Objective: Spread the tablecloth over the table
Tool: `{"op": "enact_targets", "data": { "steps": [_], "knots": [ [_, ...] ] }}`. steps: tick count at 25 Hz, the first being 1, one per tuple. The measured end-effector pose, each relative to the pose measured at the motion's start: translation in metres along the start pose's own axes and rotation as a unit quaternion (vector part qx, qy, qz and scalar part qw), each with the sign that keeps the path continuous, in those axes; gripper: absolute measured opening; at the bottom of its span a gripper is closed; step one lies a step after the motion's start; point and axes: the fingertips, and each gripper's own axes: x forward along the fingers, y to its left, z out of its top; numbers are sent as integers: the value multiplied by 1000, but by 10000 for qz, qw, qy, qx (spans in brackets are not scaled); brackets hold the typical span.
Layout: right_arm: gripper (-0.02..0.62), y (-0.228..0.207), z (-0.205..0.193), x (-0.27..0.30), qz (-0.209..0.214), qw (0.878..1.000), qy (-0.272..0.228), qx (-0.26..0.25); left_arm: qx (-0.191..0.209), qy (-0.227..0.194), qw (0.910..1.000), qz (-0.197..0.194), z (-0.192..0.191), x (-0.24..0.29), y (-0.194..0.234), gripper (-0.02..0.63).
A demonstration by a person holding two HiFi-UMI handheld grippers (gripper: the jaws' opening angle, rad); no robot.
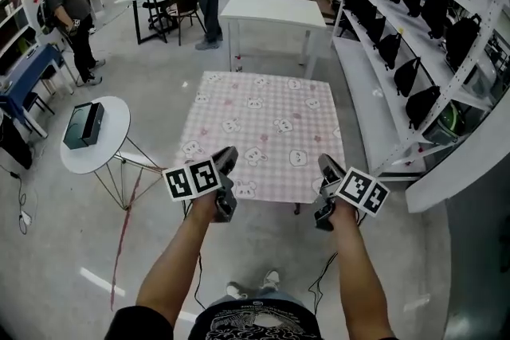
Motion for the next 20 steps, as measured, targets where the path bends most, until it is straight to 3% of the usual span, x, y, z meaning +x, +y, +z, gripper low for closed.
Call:
{"op": "enact_targets", "data": {
  "steps": [4,11,16,20],
  "knots": [
    [18,28,26,-8,-97,9934,-99,-1140,1238,33,9923,18,31,-6,-35,28],
    [5,70,44,-20,-95,9573,-99,-2887,2472,-95,9688,179,55,-19,-66,2],
    [5,86,46,-20,25,9378,-110,-3470,3113,-199,9494,366,61,-21,-74,2],
    [5,87,48,-21,51,9326,-133,-3607,3283,-224,9435,400,60,-24,-77,2]
  ]
}}
